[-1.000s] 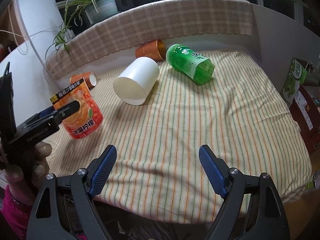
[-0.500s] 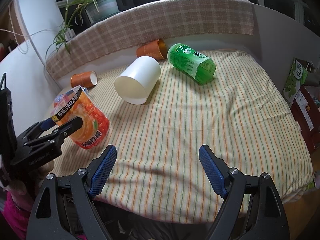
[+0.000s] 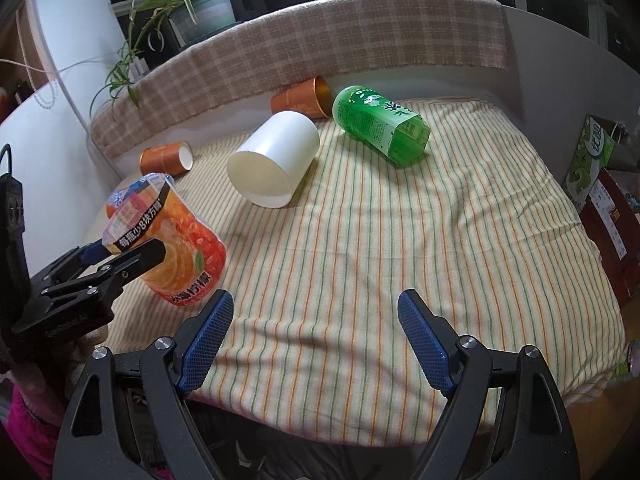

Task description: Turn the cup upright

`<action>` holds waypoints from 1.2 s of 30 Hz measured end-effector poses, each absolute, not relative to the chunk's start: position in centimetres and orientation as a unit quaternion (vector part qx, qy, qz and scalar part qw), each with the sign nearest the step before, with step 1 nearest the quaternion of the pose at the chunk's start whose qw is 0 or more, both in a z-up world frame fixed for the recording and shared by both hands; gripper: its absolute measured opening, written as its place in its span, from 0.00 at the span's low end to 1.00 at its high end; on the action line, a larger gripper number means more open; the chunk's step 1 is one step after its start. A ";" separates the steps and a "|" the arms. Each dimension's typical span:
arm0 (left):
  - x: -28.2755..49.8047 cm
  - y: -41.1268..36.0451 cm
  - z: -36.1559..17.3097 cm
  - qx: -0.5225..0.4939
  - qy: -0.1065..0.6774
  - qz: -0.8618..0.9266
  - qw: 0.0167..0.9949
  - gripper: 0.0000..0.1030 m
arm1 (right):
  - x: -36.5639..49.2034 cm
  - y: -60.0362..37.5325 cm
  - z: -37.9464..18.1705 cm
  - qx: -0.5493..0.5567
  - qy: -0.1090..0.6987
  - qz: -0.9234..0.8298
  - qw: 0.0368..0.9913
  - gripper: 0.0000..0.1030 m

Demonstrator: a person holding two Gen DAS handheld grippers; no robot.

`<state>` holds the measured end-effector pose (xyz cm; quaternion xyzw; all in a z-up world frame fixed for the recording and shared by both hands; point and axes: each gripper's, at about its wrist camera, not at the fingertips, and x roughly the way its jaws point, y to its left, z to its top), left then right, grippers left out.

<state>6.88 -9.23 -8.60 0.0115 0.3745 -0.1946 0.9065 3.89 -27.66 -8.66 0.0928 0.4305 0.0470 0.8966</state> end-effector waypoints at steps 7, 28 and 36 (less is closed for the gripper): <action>6.3 -8.8 -8.3 0.004 0.376 -0.202 0.904 0.88 | 3.8 -27.6 -8.5 0.089 0.426 0.042 0.900 0.82; 1.1 -3.2 -2.4 -0.002 0.245 -0.089 0.965 1.00 | 2.3 -24.4 -5.3 0.010 0.326 0.025 0.945 0.84; -0.1 -2.3 -1.3 0.004 0.218 -0.056 0.974 1.00 | 1.4 -23.9 -4.2 -0.004 0.273 0.001 0.962 0.90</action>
